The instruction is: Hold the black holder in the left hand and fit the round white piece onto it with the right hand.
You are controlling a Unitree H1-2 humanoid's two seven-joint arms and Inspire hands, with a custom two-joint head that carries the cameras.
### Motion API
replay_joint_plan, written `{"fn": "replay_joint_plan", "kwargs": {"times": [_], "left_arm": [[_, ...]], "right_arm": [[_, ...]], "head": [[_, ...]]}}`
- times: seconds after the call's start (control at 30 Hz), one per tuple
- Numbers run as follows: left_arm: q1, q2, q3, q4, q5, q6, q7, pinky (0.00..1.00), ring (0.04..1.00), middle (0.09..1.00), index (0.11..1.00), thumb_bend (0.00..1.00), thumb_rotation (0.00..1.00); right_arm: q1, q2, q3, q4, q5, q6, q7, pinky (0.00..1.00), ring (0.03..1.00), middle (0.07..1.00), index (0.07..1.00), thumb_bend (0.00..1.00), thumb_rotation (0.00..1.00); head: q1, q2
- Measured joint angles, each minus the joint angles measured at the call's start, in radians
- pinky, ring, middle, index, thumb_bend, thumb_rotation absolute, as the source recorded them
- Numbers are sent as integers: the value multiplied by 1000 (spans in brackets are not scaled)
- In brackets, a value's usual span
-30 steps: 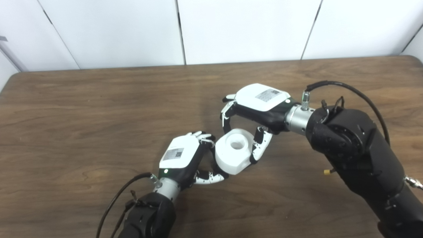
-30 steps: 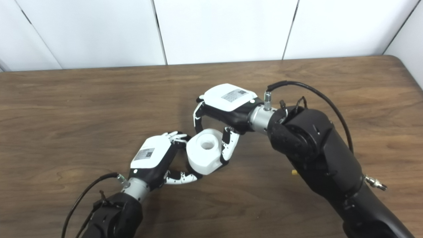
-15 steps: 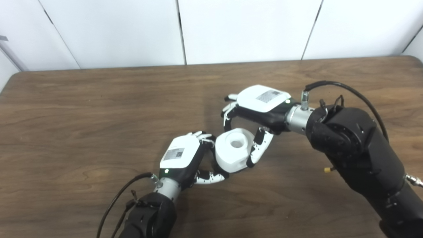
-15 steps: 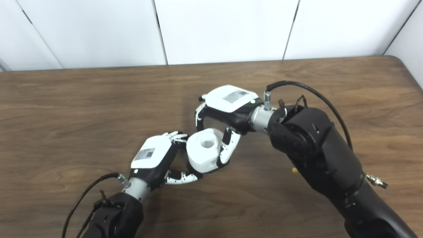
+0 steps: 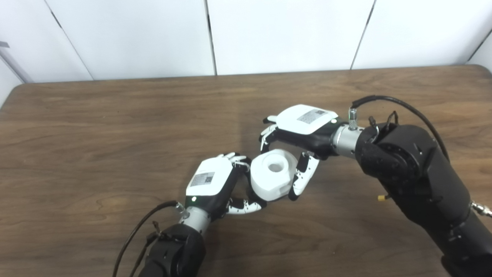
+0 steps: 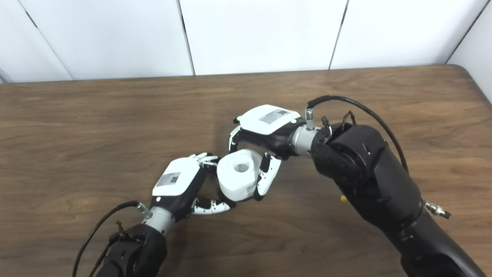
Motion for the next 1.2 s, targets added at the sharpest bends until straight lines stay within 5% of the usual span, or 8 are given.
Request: {"fn": "replay_joint_plan", "kwargs": {"times": [0.57, 1.2], "left_arm": [[-2, -2, 0, 0, 0, 3, -4, 904, 910, 840, 494, 501, 53], [-5, -1, 1, 4, -3, -1, -3, 909, 915, 841, 494, 500, 52]], "right_arm": [[-26, 1, -55, -37, 4, 27, 39, 998, 1000, 997, 808, 1000, 435], [-149, -28, -111, -173, 50, 126, 106, 1000, 1000, 1000, 881, 1000, 515]], "head": [[0, -9], [-3, -20]]}}
